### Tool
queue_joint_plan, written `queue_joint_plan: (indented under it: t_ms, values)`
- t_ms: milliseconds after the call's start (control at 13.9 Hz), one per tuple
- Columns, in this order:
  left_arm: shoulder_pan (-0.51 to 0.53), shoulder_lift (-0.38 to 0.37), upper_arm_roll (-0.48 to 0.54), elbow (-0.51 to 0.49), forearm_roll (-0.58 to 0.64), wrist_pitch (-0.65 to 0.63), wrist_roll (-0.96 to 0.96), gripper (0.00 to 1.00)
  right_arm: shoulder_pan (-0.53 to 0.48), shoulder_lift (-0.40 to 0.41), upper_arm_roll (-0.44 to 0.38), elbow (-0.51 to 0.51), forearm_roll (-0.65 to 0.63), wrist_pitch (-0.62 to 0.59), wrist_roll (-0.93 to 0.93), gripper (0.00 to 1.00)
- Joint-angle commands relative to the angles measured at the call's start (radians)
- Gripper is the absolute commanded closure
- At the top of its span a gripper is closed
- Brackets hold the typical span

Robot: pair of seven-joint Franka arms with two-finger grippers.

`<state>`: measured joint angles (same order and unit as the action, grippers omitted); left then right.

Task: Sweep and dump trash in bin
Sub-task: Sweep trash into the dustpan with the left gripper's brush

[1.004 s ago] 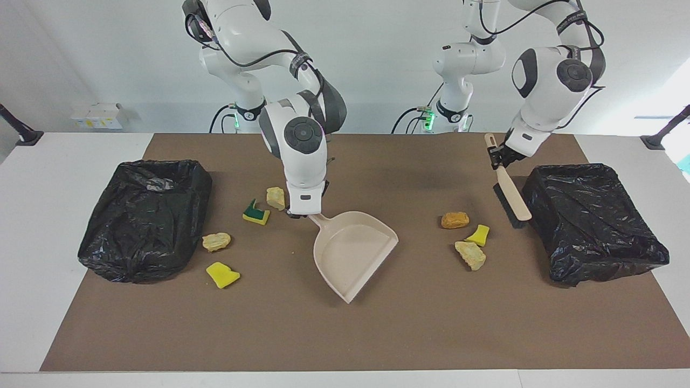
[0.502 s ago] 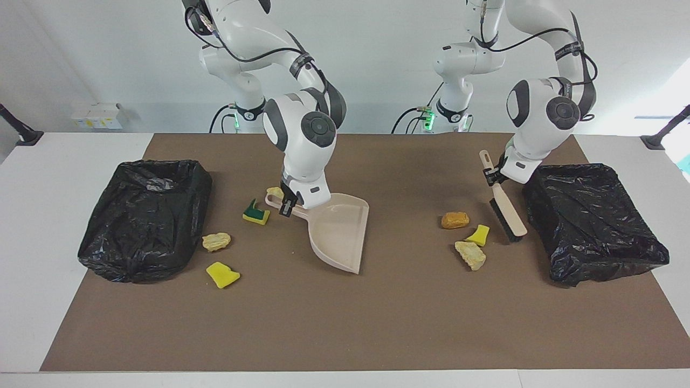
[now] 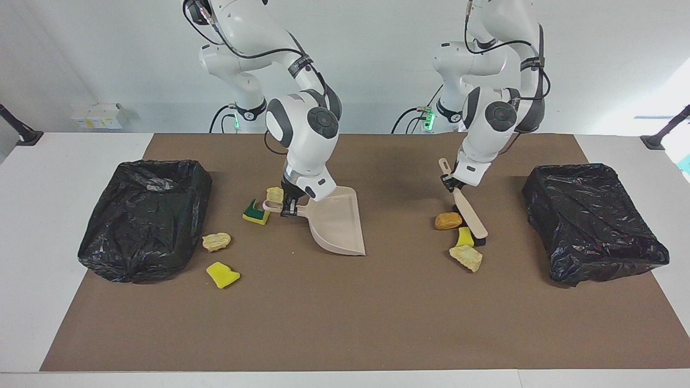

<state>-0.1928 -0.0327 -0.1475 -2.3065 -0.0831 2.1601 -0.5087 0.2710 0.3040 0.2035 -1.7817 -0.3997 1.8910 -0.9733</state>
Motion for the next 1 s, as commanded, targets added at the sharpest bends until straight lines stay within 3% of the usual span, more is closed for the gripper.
queue_joint_plan:
  t_ms: [0, 287, 646, 933]
  values:
    - [-0.091, -0.003, 0.014, -0.007, -0.041, 0.046, -0.013, 1.0, -0.013, -0.034, 0.01, -0.044, -0.018, 0.02, -0.033, 1.0]
    - [-0.204, 0.001, 0.014, -0.001, -0.089, 0.095, -0.014, 1.0, -0.009, -0.025, 0.01, -0.044, -0.013, 0.037, -0.018, 1.0]
    - [-0.272, 0.005, 0.011, 0.015, -0.129, 0.122, -0.01, 1.0, 0.004, -0.006, 0.011, -0.047, -0.002, 0.076, 0.054, 1.0]
    - [-0.333, 0.085, 0.009, 0.067, -0.173, 0.179, -0.017, 1.0, 0.004, 0.004, 0.011, -0.051, -0.001, 0.095, 0.074, 1.0]
